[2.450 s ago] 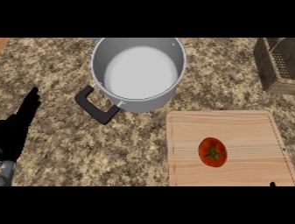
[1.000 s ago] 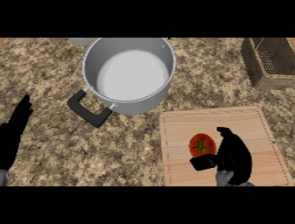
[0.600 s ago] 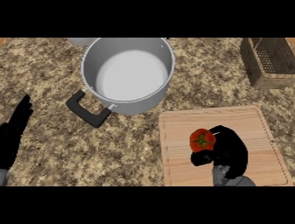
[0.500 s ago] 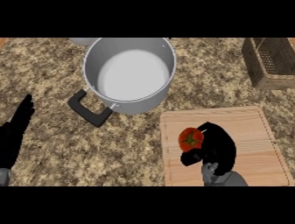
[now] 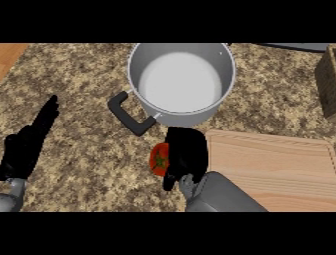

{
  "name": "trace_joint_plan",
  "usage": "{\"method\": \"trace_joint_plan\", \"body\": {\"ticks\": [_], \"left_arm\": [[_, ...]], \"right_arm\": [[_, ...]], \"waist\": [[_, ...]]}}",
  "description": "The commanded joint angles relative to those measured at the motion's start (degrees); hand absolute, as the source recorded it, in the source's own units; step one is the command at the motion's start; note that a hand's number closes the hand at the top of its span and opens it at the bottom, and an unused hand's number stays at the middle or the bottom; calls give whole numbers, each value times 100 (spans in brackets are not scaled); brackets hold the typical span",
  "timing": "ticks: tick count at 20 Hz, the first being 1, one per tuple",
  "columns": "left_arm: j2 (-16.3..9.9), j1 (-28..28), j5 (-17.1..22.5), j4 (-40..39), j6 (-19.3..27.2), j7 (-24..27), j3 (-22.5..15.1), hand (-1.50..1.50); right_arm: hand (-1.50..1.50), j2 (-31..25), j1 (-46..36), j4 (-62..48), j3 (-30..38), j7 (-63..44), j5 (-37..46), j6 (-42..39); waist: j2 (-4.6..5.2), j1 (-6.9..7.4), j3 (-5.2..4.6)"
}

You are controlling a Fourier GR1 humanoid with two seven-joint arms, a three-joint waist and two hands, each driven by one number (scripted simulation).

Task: Pick the tomato from the cutting board and place it in the pot

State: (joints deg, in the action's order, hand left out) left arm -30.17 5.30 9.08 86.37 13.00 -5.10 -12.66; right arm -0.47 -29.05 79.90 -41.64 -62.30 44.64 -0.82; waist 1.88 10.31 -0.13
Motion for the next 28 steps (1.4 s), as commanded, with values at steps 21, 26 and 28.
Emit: {"method": "trace_joint_plan", "body": {"ticks": [21, 26, 28], "left_arm": [[156, 261, -96, -323, 61, -202, 29, 0], [66, 298, -44, -427, -40, -176, 157, 0], [199, 116, -122, -448, 90, -11, 106, 0]], "right_arm": [[150, 42, -4832, -1848, 140, -1881, 543, 915], [150, 42, -5293, -2396, 388, -1659, 591, 1317], [150, 43, -5356, -2648, 459, -1562, 590, 1547]], "waist": [[-142, -213, -15], [-108, -321, -14], [-89, -305, -18]]}}
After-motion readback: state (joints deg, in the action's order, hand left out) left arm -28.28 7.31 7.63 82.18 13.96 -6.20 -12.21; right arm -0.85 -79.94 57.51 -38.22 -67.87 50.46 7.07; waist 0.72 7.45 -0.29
